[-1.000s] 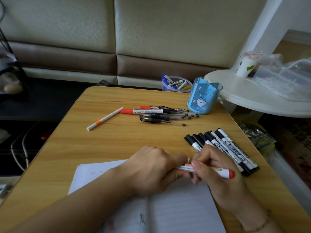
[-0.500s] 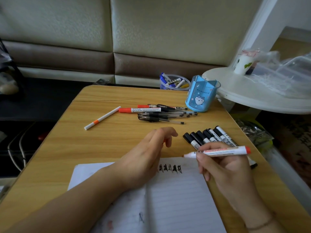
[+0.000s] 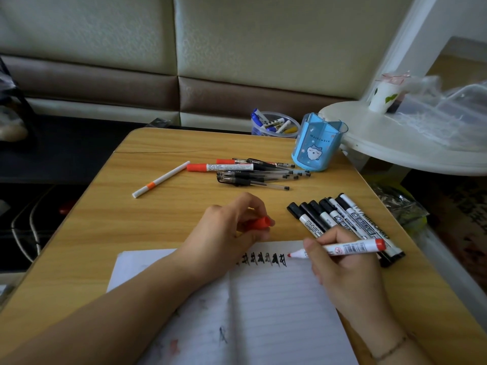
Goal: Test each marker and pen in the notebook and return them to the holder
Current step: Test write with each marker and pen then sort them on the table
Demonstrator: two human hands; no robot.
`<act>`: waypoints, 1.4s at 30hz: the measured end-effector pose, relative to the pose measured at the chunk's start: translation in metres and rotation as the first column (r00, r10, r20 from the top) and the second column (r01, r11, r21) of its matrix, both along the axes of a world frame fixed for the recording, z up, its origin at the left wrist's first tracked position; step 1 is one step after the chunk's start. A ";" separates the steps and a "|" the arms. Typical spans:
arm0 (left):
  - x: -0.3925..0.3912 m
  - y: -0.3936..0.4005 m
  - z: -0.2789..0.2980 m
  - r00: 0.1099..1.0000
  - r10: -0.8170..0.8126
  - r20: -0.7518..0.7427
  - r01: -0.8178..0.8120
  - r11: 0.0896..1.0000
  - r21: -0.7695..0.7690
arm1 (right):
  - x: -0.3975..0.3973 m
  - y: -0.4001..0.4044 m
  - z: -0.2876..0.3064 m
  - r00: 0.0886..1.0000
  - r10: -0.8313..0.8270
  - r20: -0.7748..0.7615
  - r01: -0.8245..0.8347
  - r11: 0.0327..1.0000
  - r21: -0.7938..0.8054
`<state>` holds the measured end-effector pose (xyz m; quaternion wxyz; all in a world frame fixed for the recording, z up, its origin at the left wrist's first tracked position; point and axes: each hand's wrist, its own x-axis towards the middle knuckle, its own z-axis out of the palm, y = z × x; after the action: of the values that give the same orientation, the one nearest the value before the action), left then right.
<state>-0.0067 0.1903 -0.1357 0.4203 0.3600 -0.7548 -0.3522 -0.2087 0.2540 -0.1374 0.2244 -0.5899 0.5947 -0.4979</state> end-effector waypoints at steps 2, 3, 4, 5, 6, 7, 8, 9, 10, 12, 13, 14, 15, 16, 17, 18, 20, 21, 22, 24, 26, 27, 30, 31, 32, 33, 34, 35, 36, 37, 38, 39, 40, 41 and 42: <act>0.000 -0.001 -0.001 1.000 0.001 0.017 0.000 0.999 -0.035 | 0.001 0.000 0.001 1.000 0.006 -0.014 -0.006 1.000 0.014; 0.001 -0.002 -0.002 1.000 0.005 0.022 -0.004 0.999 -0.055 | 0.001 0.000 0.001 1.000 0.001 -0.020 -0.001 1.000 0.018; 0.001 -0.003 -0.003 1.000 0.009 0.027 -0.007 0.997 -0.074 | 0.001 0.000 0.001 1.000 -0.007 -0.027 0.007 1.000 0.019; 0.001 -0.003 -0.004 0.999 0.010 0.032 -0.007 0.996 -0.091 | 0.000 0.000 0.001 0.999 -0.009 -0.035 0.010 1.000 0.015; 0.001 -0.003 -0.004 0.999 0.008 0.036 -0.004 0.994 -0.106 | -0.001 0.000 0.000 0.999 -0.005 -0.037 0.006 1.000 0.012; 0.001 -0.004 -0.005 0.999 0.008 0.039 -0.003 0.992 -0.123 | -0.001 0.000 0.000 0.999 0.001 -0.034 -0.001 1.000 0.009; 0.001 -0.004 -0.004 0.999 0.009 0.044 -0.002 0.989 -0.147 | 0.000 0.000 0.000 1.000 0.004 -0.030 -0.004 1.000 0.007; 0.001 -0.005 -0.004 0.999 0.006 0.048 0.002 0.985 -0.173 | -0.001 0.000 0.000 1.000 0.002 -0.027 -0.002 1.000 0.006; 0.002 -0.006 -0.004 0.999 -0.001 0.053 0.011 0.980 -0.199 | -0.001 0.000 0.000 1.000 -0.001 -0.028 0.002 1.000 0.006; 0.002 -0.007 -0.004 0.998 -0.015 0.064 0.030 0.971 -0.238 | -0.001 -0.001 0.001 0.999 0.006 -0.044 -0.006 1.000 0.005; 0.002 -0.007 -0.004 0.997 -0.019 0.069 0.036 0.967 -0.252 | -0.001 -0.001 0.000 0.999 0.010 -0.049 -0.009 1.000 0.011; 0.002 -0.008 -0.004 0.997 -0.023 0.070 0.040 0.964 -0.261 | -0.001 -0.001 0.000 0.999 0.009 -0.038 -0.008 1.000 0.021; 0.002 -0.008 -0.004 0.997 -0.026 0.069 0.044 0.962 -0.268 | -0.002 0.000 0.000 1.000 0.006 -0.018 -0.006 1.000 0.026; 0.002 -0.008 -0.005 0.997 -0.029 0.070 0.047 0.961 -0.273 | -0.001 0.000 0.000 1.000 0.001 -0.011 -0.001 1.000 0.022; 0.002 -0.009 -0.006 0.997 -0.034 0.073 0.052 0.960 -0.276 | -0.001 0.000 0.001 1.000 0.000 -0.019 0.000 1.000 0.013; 0.002 -0.009 -0.006 0.996 -0.037 0.076 0.057 0.959 -0.277 | 0.001 0.000 0.002 0.999 0.001 -0.032 -0.001 1.000 0.010; 0.002 -0.009 -0.007 0.996 -0.038 0.079 0.058 0.960 -0.273 | 0.001 0.001 0.004 1.000 0.007 -0.004 -0.007 1.000 0.025; 0.002 -0.009 -0.008 0.996 -0.031 0.080 0.051 0.964 -0.261 | 0.000 0.000 0.004 1.000 0.004 0.023 -0.005 0.999 0.034; 0.002 -0.008 -0.008 0.996 -0.019 0.081 0.039 0.969 -0.244 | -0.001 0.001 0.005 0.999 0.007 0.051 -0.009 0.999 0.038; 0.003 -0.008 -0.009 0.997 -0.002 0.082 0.020 0.974 -0.224 | 0.002 0.003 0.008 0.990 0.051 0.128 -0.054 0.998 0.018; 0.003 -0.008 -0.008 0.997 -0.001 0.080 0.019 0.975 -0.223 | 0.004 0.005 0.013 0.973 0.115 0.202 -0.117 0.993 -0.002; 0.003 -0.008 -0.008 0.997 -0.003 0.082 0.022 0.974 -0.225 | 0.004 0.006 0.015 0.962 0.135 0.237 -0.136 0.991 -0.011; 0.003 -0.007 -0.007 0.996 -0.014 0.093 0.035 0.973 -0.227 | 0.003 0.007 0.018 0.898 0.183 0.400 -0.189 0.982 -0.025; 0.003 -0.008 -0.007 0.995 -0.018 0.099 0.040 0.972 -0.230 | 0.002 0.007 0.018 0.877 0.197 0.438 -0.204 0.978 -0.031; 0.004 -0.008 -0.007 0.994 -0.021 0.104 0.045 0.972 -0.232 | 0.001 0.007 0.019 0.867 0.201 0.457 -0.207 0.978 -0.037; 0.004 -0.008 -0.007 0.994 -0.025 0.105 0.049 0.971 -0.233 | 0.002 0.007 0.020 0.865 0.197 0.462 -0.199 0.979 -0.044; 0.003 -0.008 -0.007 0.994 -0.027 0.104 0.051 0.971 -0.235 | 0.002 0.007 0.020 0.868 0.192 0.459 -0.191 0.980 -0.049; 0.003 -0.009 -0.007 0.995 -0.029 0.100 0.052 0.969 -0.243 | 0.003 0.007 0.021 0.870 0.186 0.457 -0.184 0.982 -0.049; 0.003 -0.009 -0.008 0.995 -0.031 0.098 0.055 0.966 -0.254 | 0.004 0.006 0.021 0.870 0.175 0.460 -0.172 0.984 -0.049; 0.003 -0.009 -0.008 0.995 -0.036 0.097 0.060 0.963 -0.262 | 0.005 0.006 0.021 0.867 0.162 0.472 -0.157 0.986 -0.050; 0.003 -0.009 -0.009 0.994 -0.042 0.097 0.066 0.962 -0.264 | 0.005 0.006 0.021 0.861 0.153 0.485 -0.146 0.988 -0.052; 0.003 -0.009 -0.009 0.994 -0.048 0.096 0.071 0.962 -0.262 | 0.005 0.006 0.022 0.859 0.145 0.490 -0.137 0.989 -0.052; 0.003 -0.009 -0.009 0.994 -0.054 0.096 0.077 0.962 -0.261 | 0.005 0.006 0.022 0.863 0.140 0.485 -0.131 0.990 -0.053; 0.003 -0.010 -0.008 0.993 -0.061 0.098 0.085 0.961 -0.263 | 0.005 0.006 0.022 0.867 0.141 0.478 -0.130 0.990 -0.055; 0.003 -0.010 -0.008 0.992 -0.071 0.102 0.096 0.959 -0.268 | 0.005 0.006 0.022 0.871 0.149 0.468 -0.139 0.989 -0.056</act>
<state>-0.0039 0.1804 -0.1439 0.4155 0.2826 -0.8289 -0.2458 -0.2038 0.2597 -0.1154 0.3922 -0.4962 0.4718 -0.6143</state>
